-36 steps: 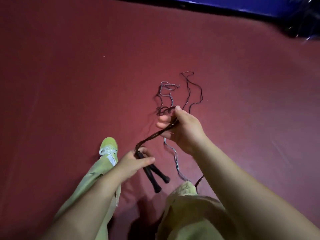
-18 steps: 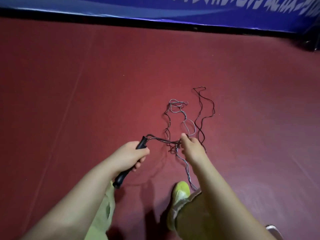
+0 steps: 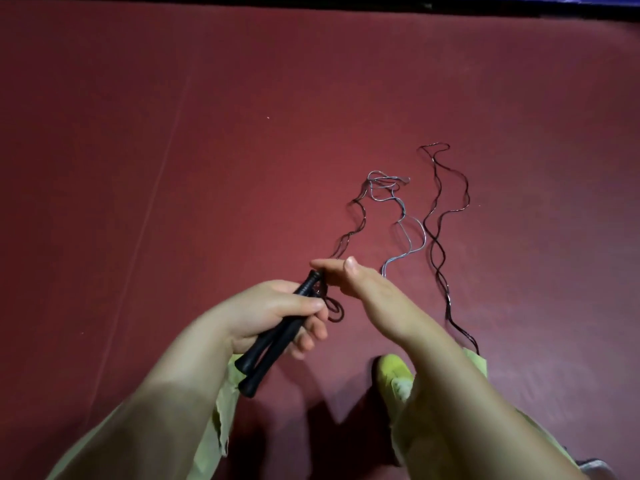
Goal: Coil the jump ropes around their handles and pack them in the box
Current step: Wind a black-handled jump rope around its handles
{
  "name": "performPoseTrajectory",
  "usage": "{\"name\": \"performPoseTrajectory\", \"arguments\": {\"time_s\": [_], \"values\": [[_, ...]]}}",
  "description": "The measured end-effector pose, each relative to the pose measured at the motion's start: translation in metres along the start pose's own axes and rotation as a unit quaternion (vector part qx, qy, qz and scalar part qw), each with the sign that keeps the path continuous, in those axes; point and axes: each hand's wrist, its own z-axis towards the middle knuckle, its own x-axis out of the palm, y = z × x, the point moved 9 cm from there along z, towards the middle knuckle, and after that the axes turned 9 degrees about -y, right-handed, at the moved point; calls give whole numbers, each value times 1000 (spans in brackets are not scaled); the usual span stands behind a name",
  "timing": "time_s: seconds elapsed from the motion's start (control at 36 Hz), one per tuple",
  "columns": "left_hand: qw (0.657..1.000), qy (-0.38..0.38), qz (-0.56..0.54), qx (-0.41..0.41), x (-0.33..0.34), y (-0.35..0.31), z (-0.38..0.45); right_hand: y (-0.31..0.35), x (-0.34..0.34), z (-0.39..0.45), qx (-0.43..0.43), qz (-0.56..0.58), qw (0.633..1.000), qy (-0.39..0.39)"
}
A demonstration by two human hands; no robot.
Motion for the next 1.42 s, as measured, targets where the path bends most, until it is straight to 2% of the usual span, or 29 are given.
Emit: {"name": "performPoseTrajectory", "arguments": {"time_s": [0.28, 0.42, 0.5, 0.61, 0.69, 0.81, 0.92, 1.06, 1.11, 1.19, 1.28, 1.33, 1.42], "values": [[1000, 24, 6, -16, -1, -2, 14, -1, 8, 2, -10, -40, 996, 75], [998, 53, -16, -19, 0, -1, 17, -4, -7, 8, -9, -12, 999, 33], [996, 79, -21, -37, 4, 5, 17, -9, -11, 12, -11, -34, 999, 24], [996, 85, -8, -27, 13, 9, 20, -13, -28, 16, -18, -41, 998, -49], [989, 110, -97, 1, 18, -3, 21, -16, -30, 16, 16, -13, 996, -83], [954, 138, -262, 36, 9, -22, 22, -27, -18, 13, 61, -94, 992, -59], [947, 83, -303, 62, -8, -25, 31, -29, -3, 10, 49, -142, 989, -14], [937, 106, -326, 64, -12, -24, 31, -25, 7, 5, 47, -169, 984, 14], [947, 92, -300, 64, -15, -21, 32, -18, 9, 4, 34, -169, 985, 20], [974, 31, -217, 61, -22, -16, 35, -9, 9, 0, 10, -176, 984, 26], [993, -32, -94, 68, -28, -10, 39, -1, 10, -4, -20, -244, 969, 44], [994, -74, 28, 77, -33, -5, 43, 3, 10, -5, -46, -308, 949, 52], [970, -92, 210, 81, -35, 0, 48, 13, 3, -6, -84, -340, 936, 35]]}}
